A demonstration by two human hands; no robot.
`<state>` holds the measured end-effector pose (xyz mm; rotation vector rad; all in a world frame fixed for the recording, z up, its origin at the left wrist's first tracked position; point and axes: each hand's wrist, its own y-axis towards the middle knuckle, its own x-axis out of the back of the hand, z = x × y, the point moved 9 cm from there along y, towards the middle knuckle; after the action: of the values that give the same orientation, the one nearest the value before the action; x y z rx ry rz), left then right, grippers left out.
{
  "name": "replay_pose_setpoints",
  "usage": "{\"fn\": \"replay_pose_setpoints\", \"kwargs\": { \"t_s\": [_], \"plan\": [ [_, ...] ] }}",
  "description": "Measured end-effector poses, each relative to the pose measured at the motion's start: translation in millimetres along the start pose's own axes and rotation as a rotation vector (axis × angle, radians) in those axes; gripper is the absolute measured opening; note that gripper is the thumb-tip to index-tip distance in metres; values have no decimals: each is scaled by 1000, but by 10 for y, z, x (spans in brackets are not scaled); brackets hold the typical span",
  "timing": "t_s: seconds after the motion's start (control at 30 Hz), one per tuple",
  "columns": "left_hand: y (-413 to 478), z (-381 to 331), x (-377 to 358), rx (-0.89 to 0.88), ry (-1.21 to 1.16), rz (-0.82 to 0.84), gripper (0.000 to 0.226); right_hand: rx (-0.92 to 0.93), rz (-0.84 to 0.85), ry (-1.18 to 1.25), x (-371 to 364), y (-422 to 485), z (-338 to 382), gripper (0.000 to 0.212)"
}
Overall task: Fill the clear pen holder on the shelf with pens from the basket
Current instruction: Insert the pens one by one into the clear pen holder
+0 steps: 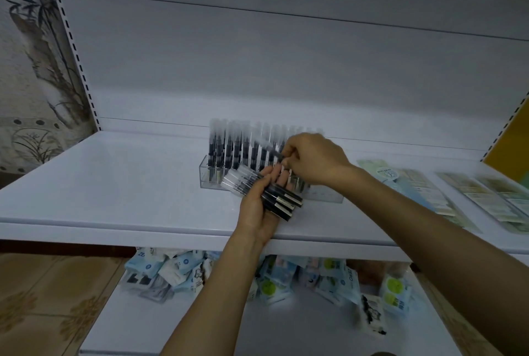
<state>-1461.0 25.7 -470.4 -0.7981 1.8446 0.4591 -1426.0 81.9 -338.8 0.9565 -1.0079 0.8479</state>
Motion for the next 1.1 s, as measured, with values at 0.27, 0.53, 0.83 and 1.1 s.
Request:
{"fn": "replay_pose_setpoints", "kwargs": {
  "t_s": [0.27,0.53,0.83,1.1],
  "plan": [
    [41,13,5,-10,65,-52,16,-150,-398,642,240,-127,-705,9],
    [116,-115,-106,-58,211,9,17,-205,-549,835,-68,-194,-1053,12],
    [161,-95,-61,0,27,-4,18,-129,-607,741,-228,-179,-1080,11],
    [155,-94,73,-35,-107,-75,19,-109,-617,588,-300,-197,-1056,17]
  ]
}}
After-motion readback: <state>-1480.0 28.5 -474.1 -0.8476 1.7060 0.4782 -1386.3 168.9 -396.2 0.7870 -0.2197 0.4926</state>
